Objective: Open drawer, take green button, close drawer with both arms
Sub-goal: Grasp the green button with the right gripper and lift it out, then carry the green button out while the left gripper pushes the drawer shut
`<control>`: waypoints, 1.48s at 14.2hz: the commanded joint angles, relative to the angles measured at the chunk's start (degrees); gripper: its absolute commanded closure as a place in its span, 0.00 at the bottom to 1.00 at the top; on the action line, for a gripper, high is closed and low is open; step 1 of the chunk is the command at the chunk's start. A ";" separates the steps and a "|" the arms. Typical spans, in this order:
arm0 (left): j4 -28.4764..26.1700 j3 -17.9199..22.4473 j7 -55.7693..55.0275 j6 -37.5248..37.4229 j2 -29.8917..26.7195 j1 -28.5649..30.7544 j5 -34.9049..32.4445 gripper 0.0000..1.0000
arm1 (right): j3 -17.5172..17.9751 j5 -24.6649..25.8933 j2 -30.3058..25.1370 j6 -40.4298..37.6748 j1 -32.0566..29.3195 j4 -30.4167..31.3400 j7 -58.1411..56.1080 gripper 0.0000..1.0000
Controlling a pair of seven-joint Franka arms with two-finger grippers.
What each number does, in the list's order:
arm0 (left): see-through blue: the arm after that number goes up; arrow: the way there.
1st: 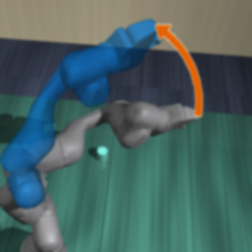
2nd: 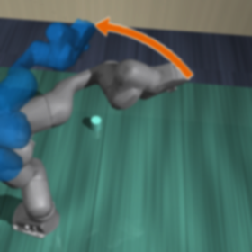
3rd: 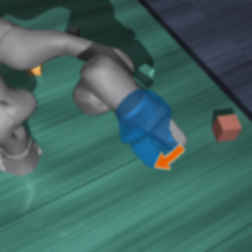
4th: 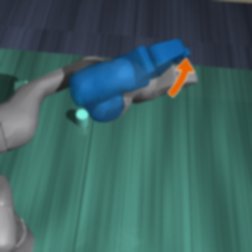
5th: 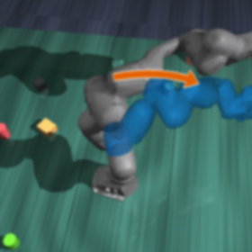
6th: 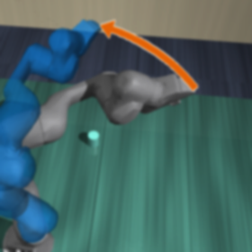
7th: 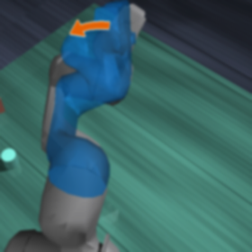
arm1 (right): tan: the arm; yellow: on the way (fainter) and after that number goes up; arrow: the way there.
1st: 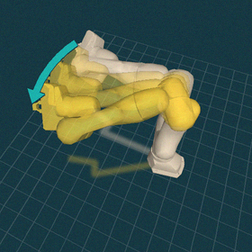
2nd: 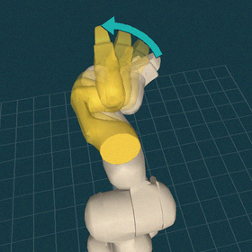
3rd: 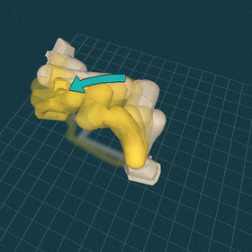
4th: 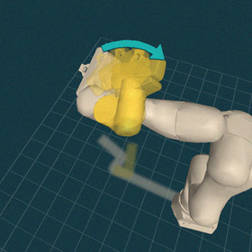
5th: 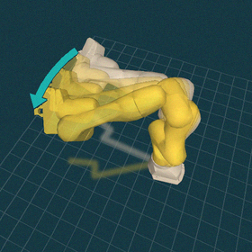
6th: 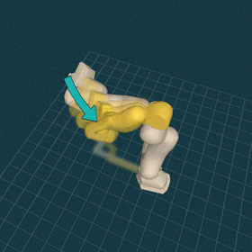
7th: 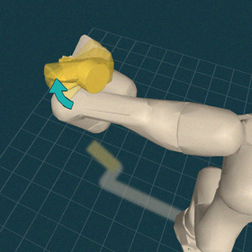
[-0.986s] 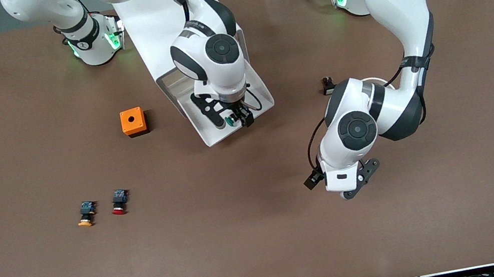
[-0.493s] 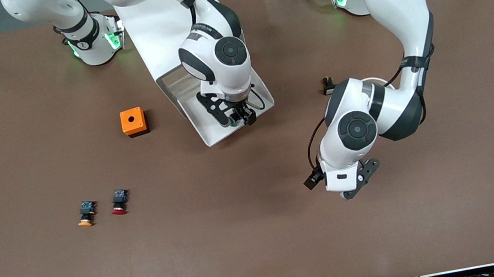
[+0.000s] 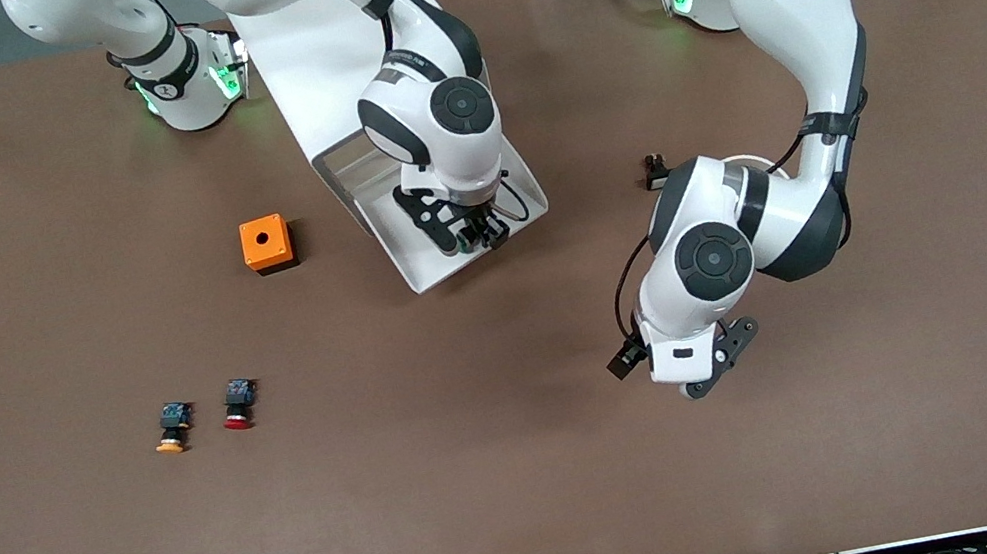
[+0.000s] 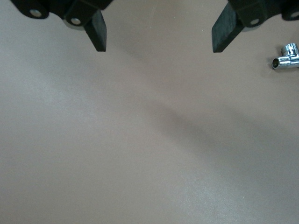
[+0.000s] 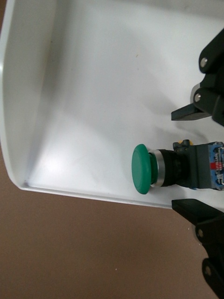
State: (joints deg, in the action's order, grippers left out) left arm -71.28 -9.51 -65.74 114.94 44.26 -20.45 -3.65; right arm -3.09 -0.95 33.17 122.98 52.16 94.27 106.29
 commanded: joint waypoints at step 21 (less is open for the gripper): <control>-3.16 -0.15 -0.70 0.72 -0.14 -7.67 -1.45 0.00 | -0.51 -0.20 -4.34 -6.09 -11.36 -1.98 -31.03 1.00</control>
State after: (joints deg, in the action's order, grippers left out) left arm -73.82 -9.76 -65.74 114.94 44.29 -26.30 -3.65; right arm -4.34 -0.99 30.12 117.22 43.31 91.10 81.47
